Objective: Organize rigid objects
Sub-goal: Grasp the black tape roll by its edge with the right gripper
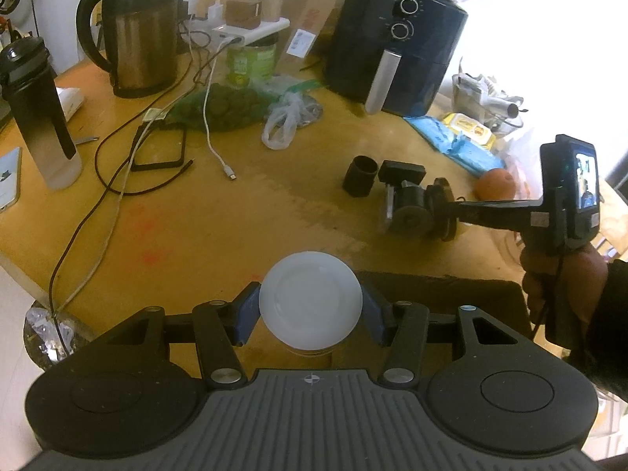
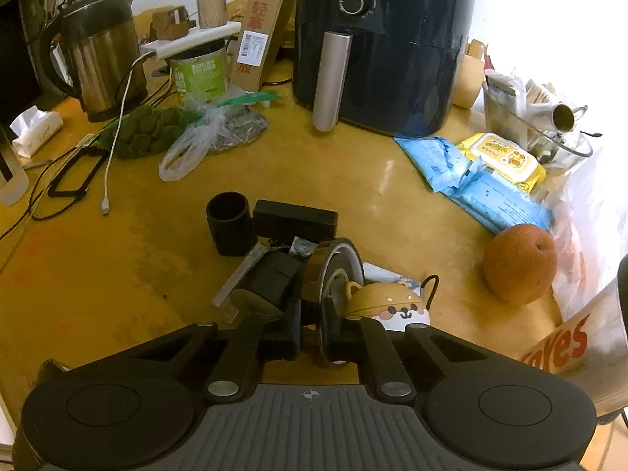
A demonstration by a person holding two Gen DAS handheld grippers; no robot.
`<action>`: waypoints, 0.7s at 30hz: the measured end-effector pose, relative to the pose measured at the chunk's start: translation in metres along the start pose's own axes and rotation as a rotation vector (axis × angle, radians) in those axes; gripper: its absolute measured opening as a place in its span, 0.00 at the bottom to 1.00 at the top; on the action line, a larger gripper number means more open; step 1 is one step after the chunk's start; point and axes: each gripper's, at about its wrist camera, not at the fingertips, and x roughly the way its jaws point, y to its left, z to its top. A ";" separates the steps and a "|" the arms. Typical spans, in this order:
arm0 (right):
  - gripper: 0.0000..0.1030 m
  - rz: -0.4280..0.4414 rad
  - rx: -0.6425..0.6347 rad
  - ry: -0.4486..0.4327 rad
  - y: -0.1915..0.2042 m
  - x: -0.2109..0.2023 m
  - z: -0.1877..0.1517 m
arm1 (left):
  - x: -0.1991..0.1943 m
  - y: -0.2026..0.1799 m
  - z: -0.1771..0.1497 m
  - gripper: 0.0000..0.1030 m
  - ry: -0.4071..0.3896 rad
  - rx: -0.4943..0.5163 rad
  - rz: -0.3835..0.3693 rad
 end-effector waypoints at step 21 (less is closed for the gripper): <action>0.12 -0.050 0.105 0.030 -0.030 -0.001 0.001 | 0.001 -0.015 0.000 0.51 0.005 0.030 -0.012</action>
